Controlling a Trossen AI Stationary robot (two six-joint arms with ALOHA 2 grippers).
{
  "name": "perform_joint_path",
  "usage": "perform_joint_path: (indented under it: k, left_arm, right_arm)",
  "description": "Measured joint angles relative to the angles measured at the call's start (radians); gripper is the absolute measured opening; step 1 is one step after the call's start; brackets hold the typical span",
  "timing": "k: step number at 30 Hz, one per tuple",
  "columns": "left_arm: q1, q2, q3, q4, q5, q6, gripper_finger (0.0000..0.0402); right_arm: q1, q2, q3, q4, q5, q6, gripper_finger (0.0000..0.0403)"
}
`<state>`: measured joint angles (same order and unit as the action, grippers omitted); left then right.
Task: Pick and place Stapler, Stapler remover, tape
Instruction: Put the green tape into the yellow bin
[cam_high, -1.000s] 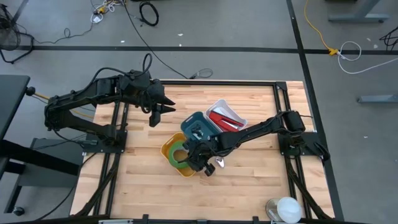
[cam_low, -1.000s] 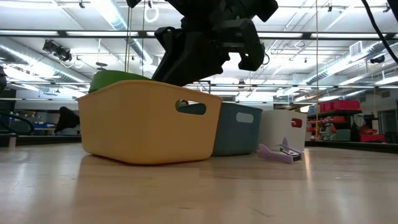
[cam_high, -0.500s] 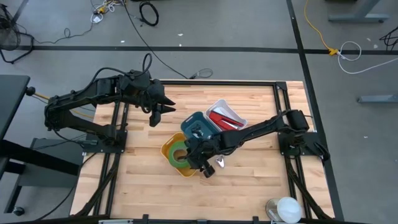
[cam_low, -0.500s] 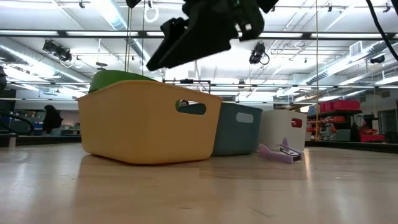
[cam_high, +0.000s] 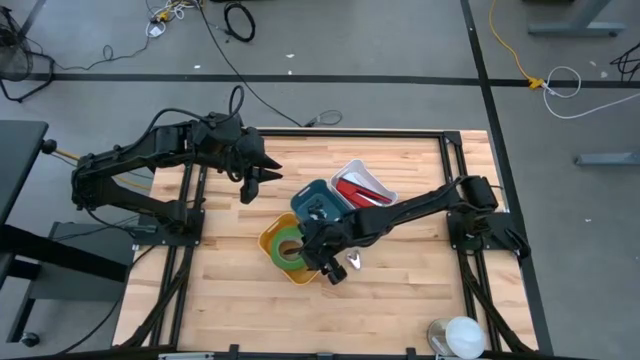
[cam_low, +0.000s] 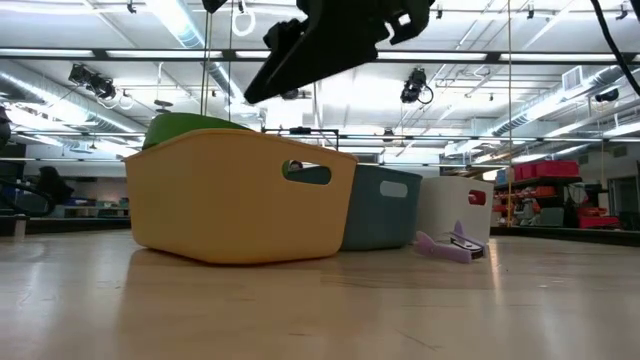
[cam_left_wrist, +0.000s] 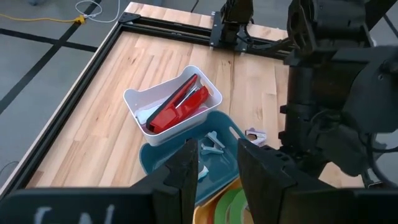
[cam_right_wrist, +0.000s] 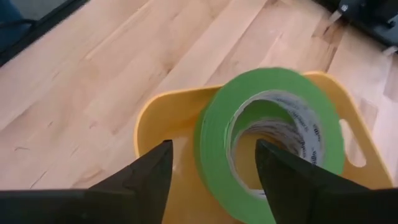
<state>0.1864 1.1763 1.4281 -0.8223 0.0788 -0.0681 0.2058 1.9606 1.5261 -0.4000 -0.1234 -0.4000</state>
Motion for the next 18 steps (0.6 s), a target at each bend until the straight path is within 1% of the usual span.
perform_joint_path:
  k: [6, 16, 18]
  left_arm:
    - [0.0, 0.0, 0.0, 0.001, -0.004, 0.0, 0.0115]
    - [0.0, 0.0, 0.0, 0.01, -0.019, 0.0, 0.0115]
    - [0.0, 0.0, 0.0, 0.011, -0.019, 0.0, 0.0115]
  right_arm:
    - [-0.003, 0.024, 0.0, 0.008, 0.003, 0.0, 0.0224]
    - [-0.004, 0.107, 0.0, 0.099, 0.003, 0.002, 0.0223]
    - [-0.004, 0.114, -0.002, 0.089, 0.003, 0.017, 0.0223]
